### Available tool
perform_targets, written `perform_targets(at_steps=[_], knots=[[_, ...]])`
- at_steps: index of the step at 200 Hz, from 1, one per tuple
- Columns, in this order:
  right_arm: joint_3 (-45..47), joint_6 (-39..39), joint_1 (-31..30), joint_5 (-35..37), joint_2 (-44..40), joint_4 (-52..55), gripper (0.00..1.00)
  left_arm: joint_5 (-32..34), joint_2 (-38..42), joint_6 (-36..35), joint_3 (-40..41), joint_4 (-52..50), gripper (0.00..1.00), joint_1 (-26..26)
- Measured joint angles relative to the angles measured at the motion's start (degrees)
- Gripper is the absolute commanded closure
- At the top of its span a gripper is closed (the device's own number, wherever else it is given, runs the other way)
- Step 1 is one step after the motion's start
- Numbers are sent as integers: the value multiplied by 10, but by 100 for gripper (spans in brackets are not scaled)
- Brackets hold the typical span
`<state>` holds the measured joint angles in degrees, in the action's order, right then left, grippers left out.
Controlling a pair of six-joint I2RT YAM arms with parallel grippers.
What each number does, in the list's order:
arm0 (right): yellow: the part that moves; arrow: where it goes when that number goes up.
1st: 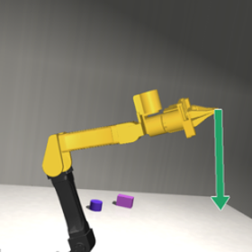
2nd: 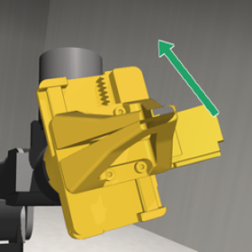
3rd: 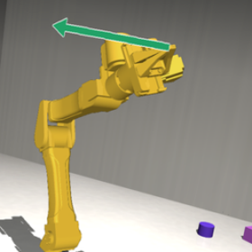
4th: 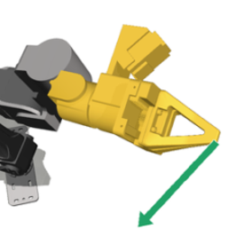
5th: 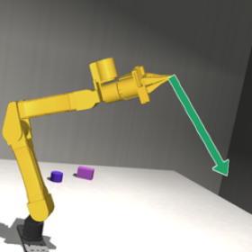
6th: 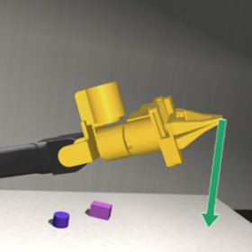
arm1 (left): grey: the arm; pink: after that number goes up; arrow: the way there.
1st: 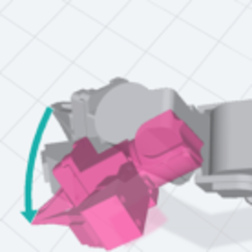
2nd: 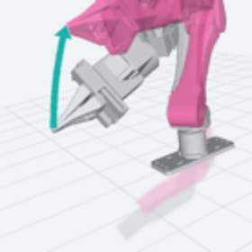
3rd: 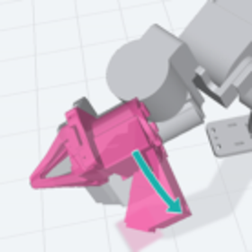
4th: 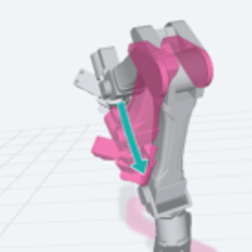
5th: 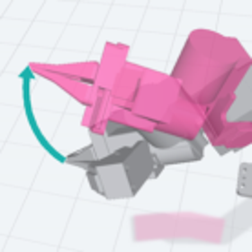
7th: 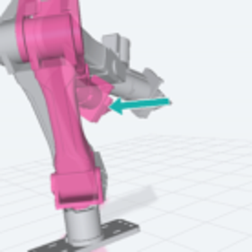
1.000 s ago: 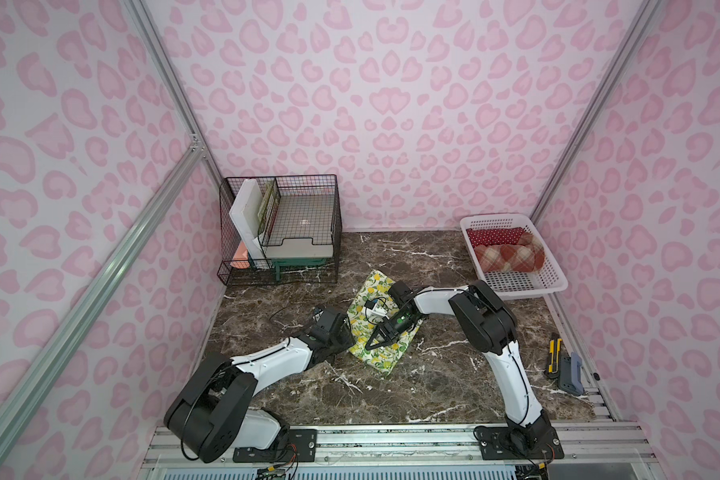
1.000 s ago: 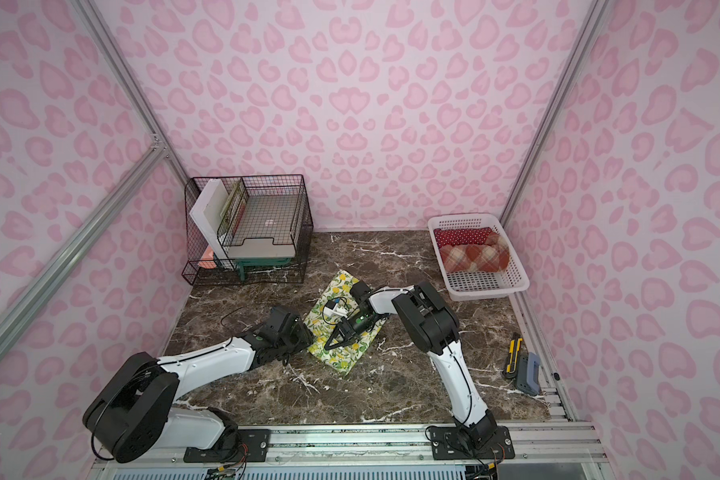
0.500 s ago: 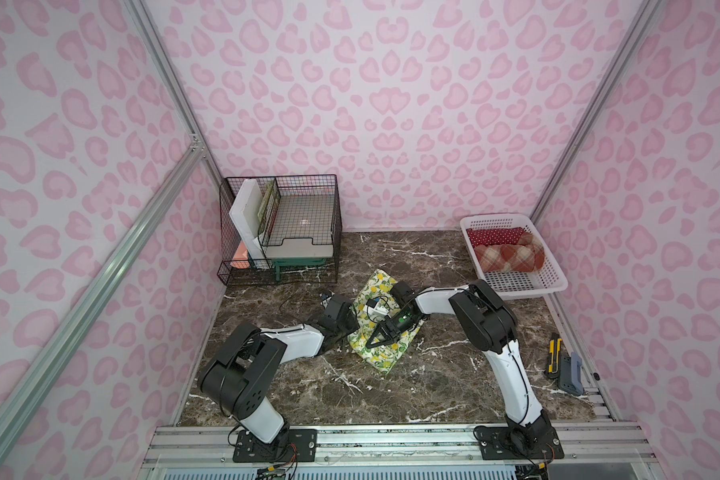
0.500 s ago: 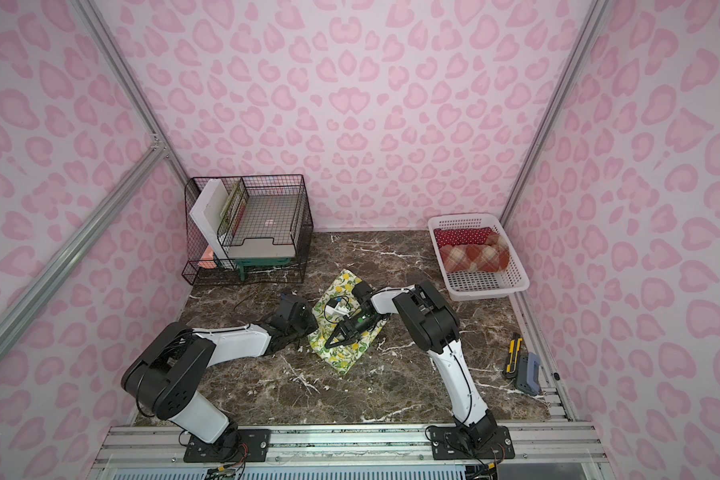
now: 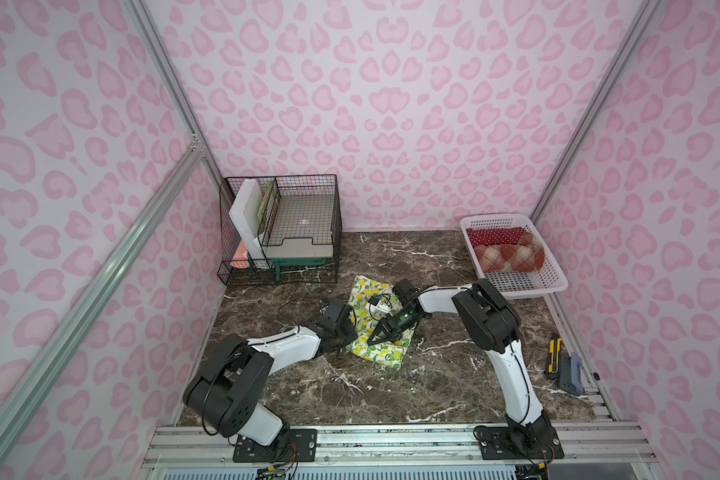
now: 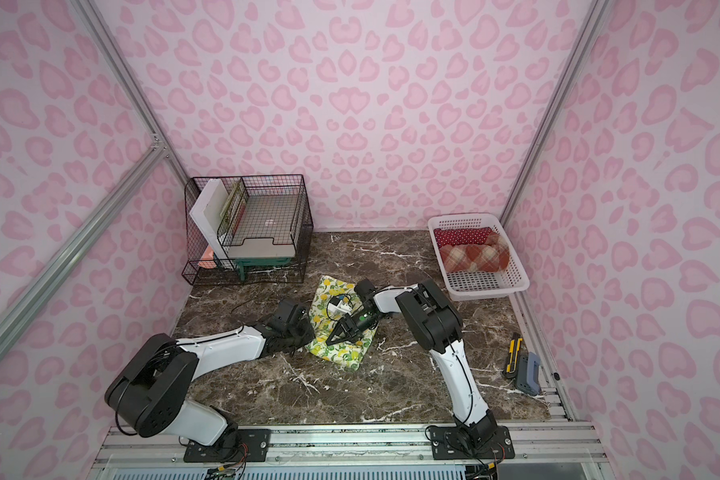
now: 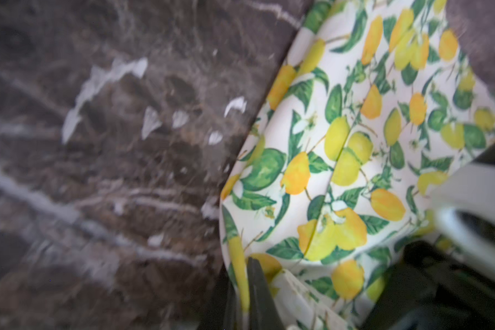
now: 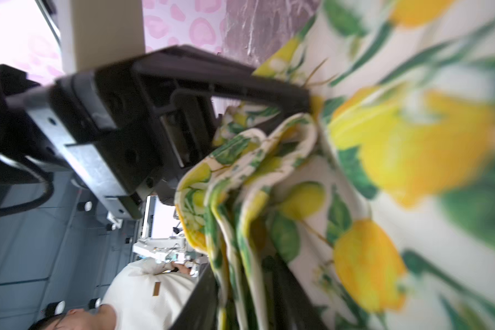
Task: Roll up the skirts
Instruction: Roll the skirt at the center of the board.
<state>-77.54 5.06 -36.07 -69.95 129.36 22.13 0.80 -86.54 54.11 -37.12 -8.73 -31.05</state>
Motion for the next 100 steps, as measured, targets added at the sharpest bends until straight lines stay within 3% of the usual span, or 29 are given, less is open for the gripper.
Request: perform_targets(at_steps=[11,63,100], knots=[[18,13,4,45,-30,1,48,-5,11,3,2,-25,100,-1],[87,43,-5,301,-169,-9,46,-3,36,12,25,-37,100,-4],[152,58,-32,453,-334,5,44,-3,35,12,26,-37,100,-4]])
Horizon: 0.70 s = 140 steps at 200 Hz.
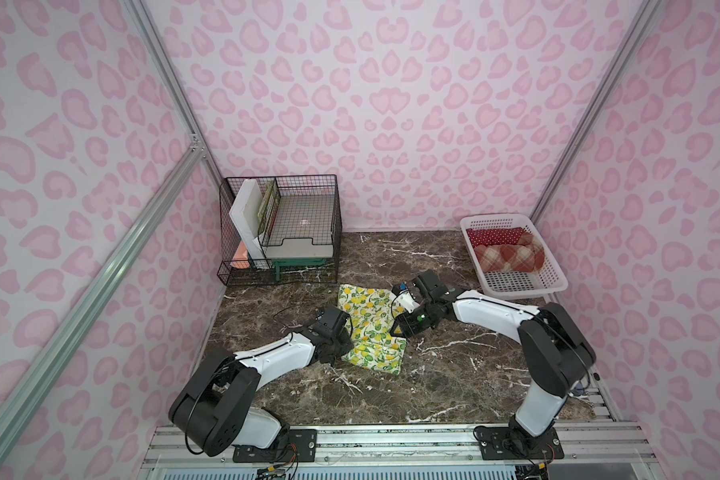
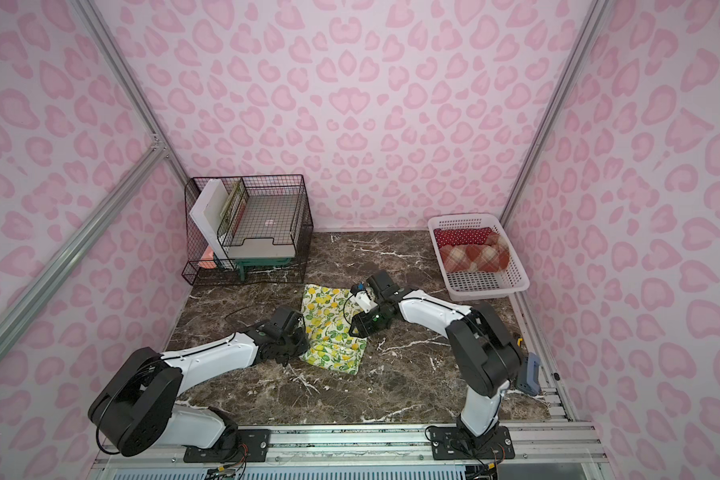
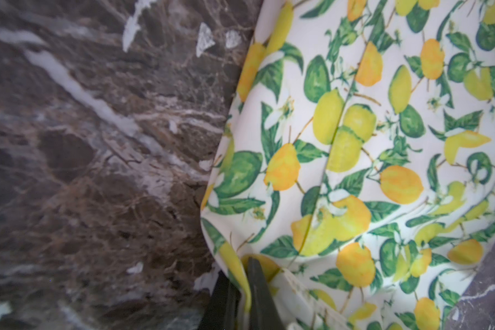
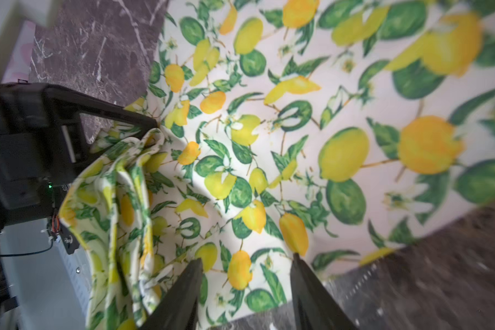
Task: Roll up the skirts
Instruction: Roll the skirt at the center of the board.
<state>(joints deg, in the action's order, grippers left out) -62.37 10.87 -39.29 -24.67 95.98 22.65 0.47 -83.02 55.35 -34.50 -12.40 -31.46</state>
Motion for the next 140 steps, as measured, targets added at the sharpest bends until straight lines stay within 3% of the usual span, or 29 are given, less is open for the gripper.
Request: perform_targets(at_steps=[27,63,81,109,140], knots=[[31,-7,-104,120,-92,8,37,-1,-8,-7,-9,-9,100,0],[33,-12,-255,252,-131,23,41,-4,-11,-19,-12,-11,100,0],[24,-14,-316,277,-133,17,45,-9,-17,-30,-17,-15,100,1],[28,-9,-339,285,-124,-7,52,-17,-24,-38,-20,-12,100,1],[51,-8,-352,277,-97,-30,51,-21,-28,-45,-21,-3,100,2]])
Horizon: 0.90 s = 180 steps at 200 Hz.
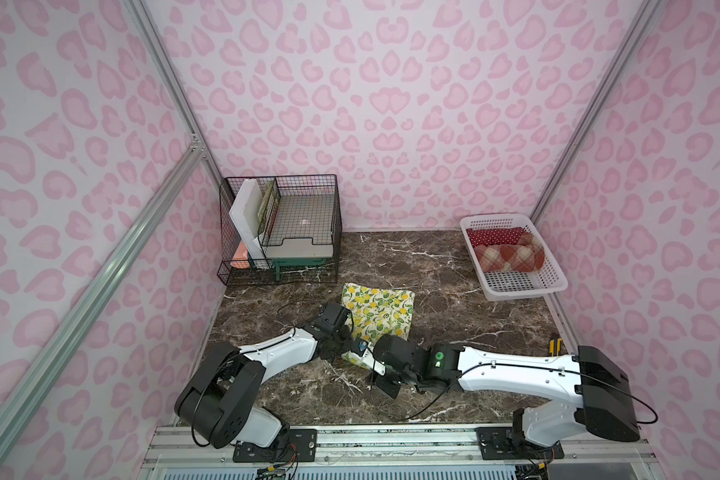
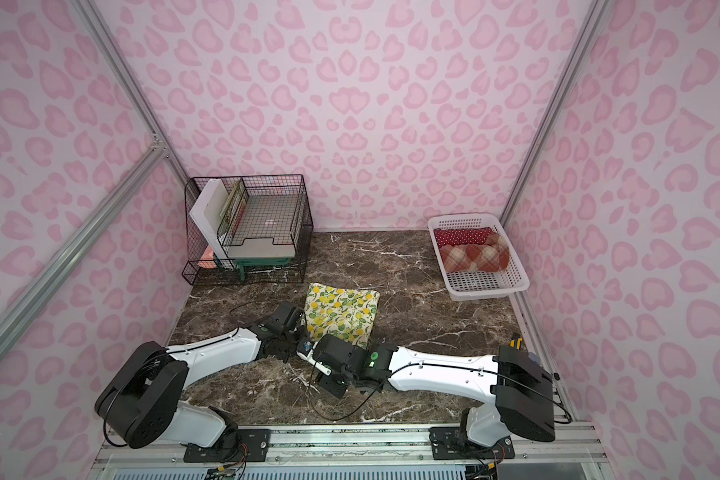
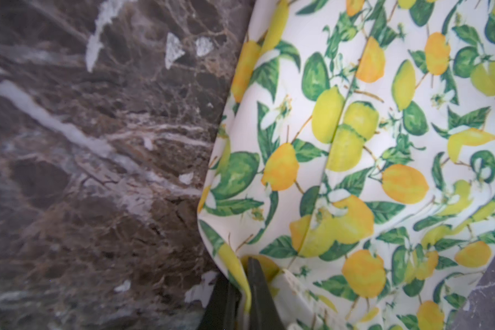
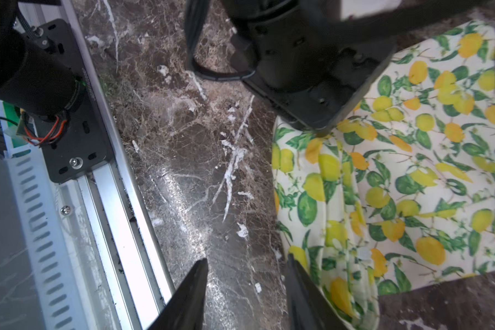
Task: Roll up the skirts
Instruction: Roll the skirt at the center of the board.
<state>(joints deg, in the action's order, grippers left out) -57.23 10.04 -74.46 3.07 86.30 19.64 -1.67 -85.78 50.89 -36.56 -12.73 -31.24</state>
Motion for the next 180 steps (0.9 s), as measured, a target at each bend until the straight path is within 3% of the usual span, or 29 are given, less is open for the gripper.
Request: perform_targets(at_steps=[28,87,180], knots=[[19,-9,-1,15,16,-21,45,-2,-1,-1,0,1,100,0],[27,-37,-8,137,64,-44,32,-27,-16,-8,1,54,100,0],[-7,-30,-7,227,171,-28,27,-67,-19,-21,12,88,100,14]])
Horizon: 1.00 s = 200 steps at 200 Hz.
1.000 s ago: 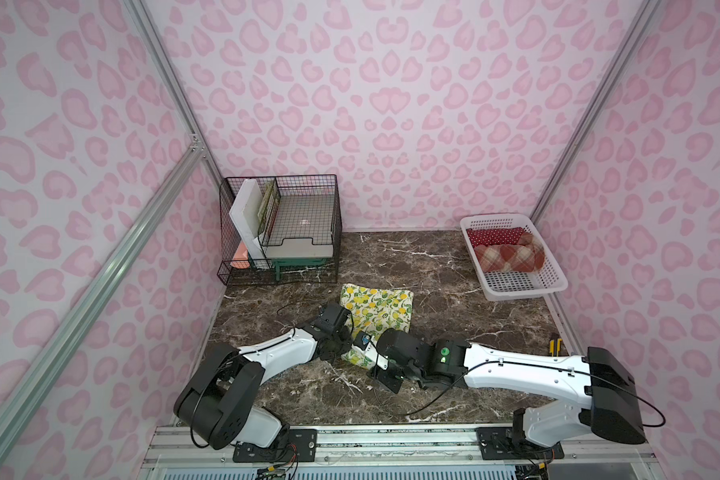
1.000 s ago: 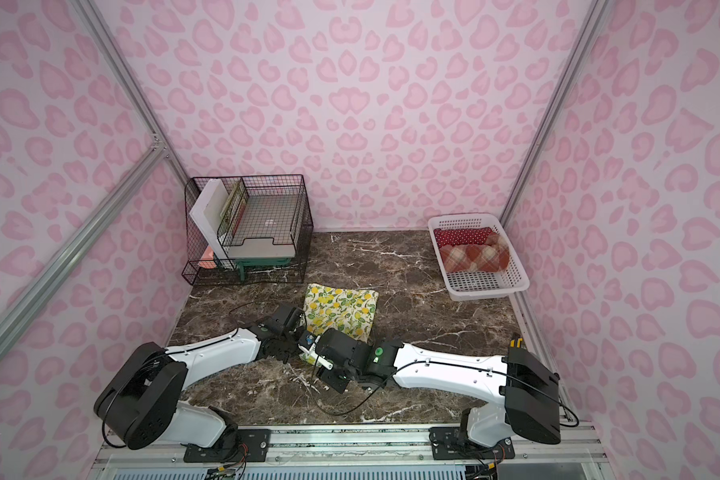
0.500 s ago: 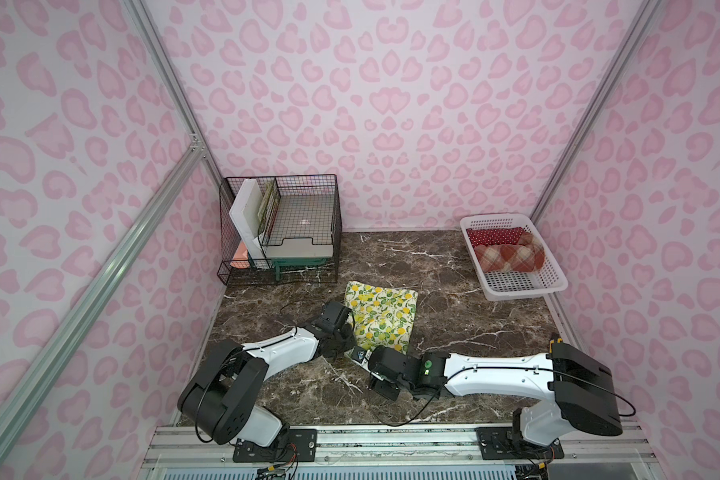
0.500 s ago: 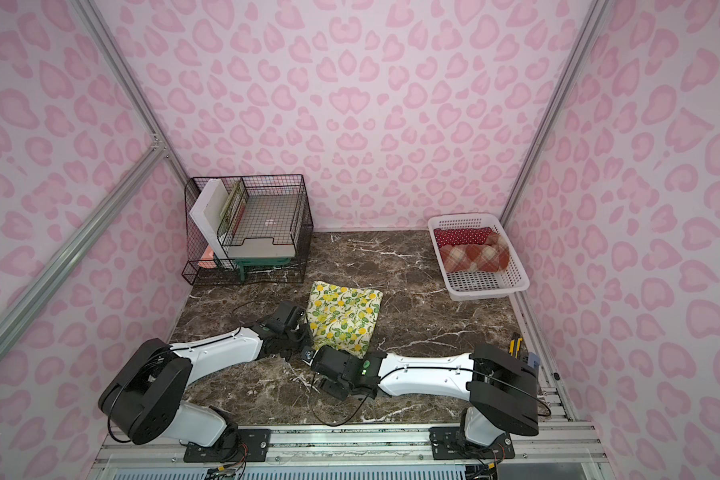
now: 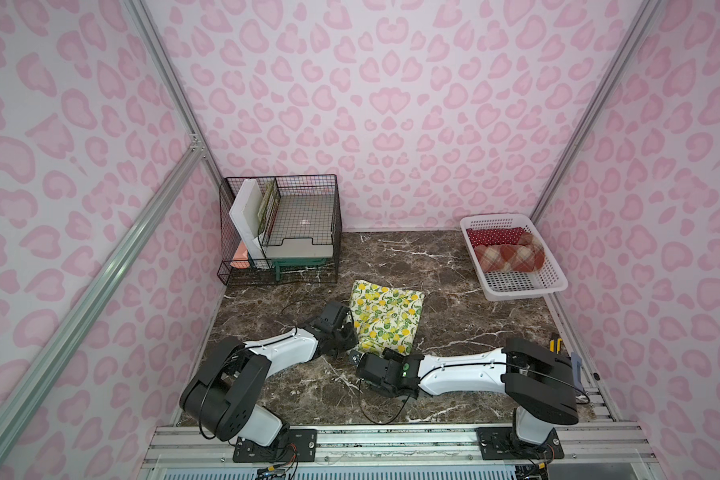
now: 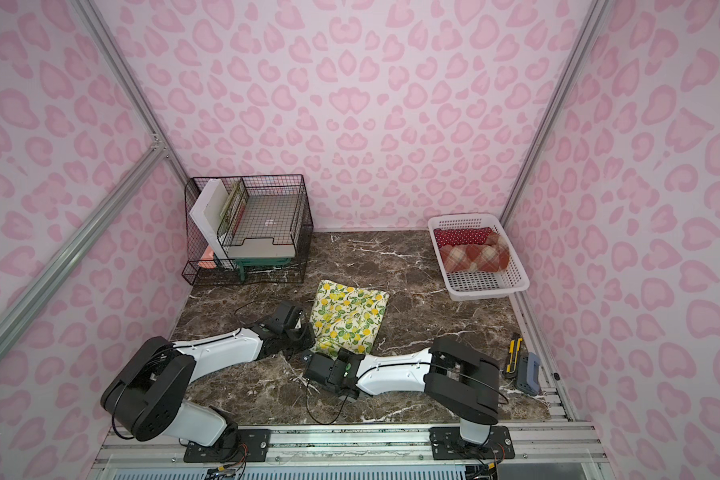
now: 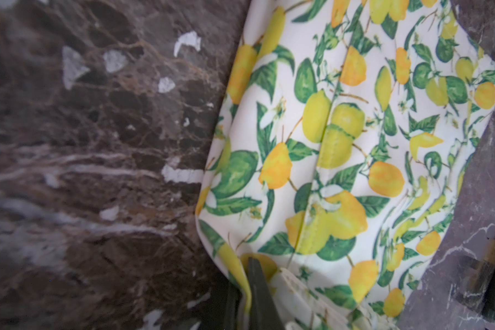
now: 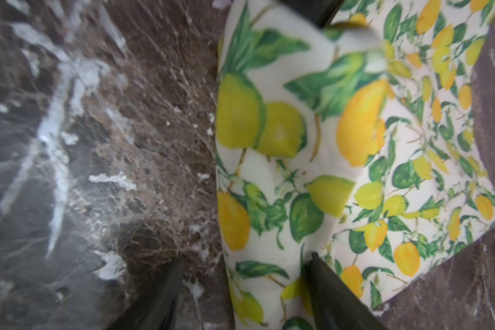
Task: Roll up the skirts
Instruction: Roll the skirt at the center of the board.
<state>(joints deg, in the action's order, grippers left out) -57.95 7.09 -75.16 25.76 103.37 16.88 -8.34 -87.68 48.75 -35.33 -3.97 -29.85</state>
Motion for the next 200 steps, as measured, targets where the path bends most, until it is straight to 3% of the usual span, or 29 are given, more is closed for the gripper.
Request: perform_targets(at_steps=[67,87,111,135,150,160,184,200], knots=[[-13,15,20,2,47,-49,51,-21,5,-11,4,5,100,17],[-10,14,24,-10,51,-63,75,-16,5,-13,3,5,100,19],[-12,10,35,-30,57,-80,91,-2,4,-15,-3,0,100,27],[-19,-5,52,-77,57,-85,100,9,17,-11,-7,-18,64,39],[-23,-12,60,-124,53,-92,100,21,37,-11,-7,-48,48,49],[-23,-18,69,-177,47,-97,100,32,55,-12,-5,-73,41,55],[-24,10,106,-303,28,-58,100,43,97,-11,-5,-166,3,68],[-33,34,127,-376,26,-28,100,43,124,-8,-5,-231,1,67]])
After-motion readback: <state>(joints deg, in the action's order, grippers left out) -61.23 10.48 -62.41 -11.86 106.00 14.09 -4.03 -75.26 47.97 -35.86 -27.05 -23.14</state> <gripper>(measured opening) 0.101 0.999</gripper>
